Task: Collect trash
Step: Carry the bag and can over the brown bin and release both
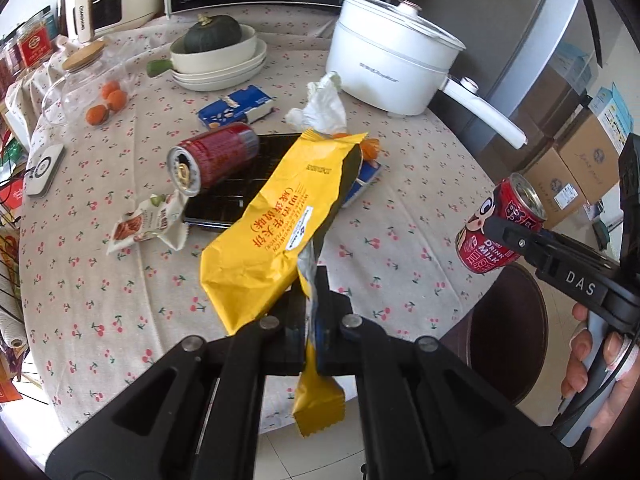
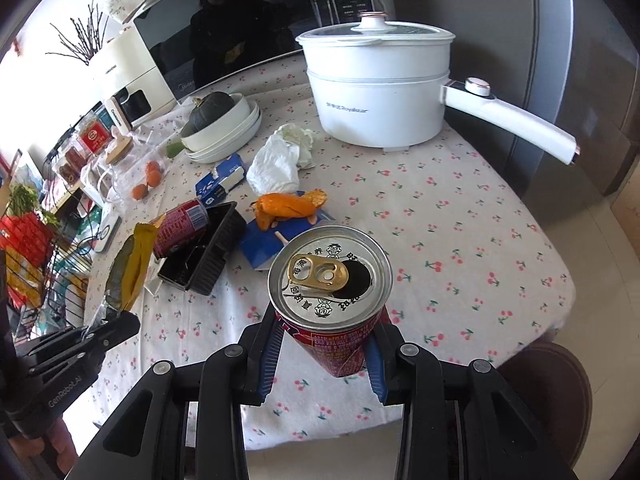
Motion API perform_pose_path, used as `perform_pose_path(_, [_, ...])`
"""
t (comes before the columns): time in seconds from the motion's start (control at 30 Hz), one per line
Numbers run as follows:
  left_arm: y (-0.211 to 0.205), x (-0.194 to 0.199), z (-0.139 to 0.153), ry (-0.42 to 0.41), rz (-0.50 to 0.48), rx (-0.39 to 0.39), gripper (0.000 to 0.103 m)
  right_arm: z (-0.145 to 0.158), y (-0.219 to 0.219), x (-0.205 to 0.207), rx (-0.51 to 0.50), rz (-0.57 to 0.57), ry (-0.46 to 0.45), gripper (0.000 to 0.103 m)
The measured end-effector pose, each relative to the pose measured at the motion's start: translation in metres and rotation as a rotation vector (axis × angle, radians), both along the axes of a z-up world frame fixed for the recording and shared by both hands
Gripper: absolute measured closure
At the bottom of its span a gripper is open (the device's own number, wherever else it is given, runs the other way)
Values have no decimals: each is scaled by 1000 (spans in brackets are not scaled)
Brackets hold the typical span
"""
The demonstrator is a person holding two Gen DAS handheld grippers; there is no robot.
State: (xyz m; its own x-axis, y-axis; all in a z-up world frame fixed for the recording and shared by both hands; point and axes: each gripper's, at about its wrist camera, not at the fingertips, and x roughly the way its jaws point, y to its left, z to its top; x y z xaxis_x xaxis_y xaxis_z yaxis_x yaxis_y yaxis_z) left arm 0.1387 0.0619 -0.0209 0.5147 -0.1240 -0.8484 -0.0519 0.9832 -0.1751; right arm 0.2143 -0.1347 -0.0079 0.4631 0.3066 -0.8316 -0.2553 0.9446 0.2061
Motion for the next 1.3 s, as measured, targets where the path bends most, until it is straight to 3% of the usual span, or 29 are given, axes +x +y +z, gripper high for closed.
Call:
perform_pose_path(0.47, [-104, -5, -11, 14, -223, 15, 99, 8, -119, -44, -14, -122, 6, 65])
perform_pose_path(0.87, [-194, -21, -37, 71, -448, 51, 99, -20, -214, -91, -24, -236, 64, 65])
perform_pose_path(1.13, [-243, -33, -59, 110, -593, 58, 99, -32, -253, -110, -25, -293, 89, 65])
perform_pose_path(1.2, [-248, -34, -62, 101, -610, 56, 92, -34, -259, -111, -25, -303, 94, 65])
perform_pose_path(1.23, [-250, -34, -63, 101, -617, 51, 75, -34, -261, -112, -24, -306, 95, 65])
perform_pose_path(1.27, [-249, -34, -62, 96, -613, 49, 51, -35, -262, -112, -24, -309, 98, 65])
perform_pose_path(1.3, [-247, -34, -60, 81, -599, 47, 40, -35, -264, -113, -24, -311, 99, 65])
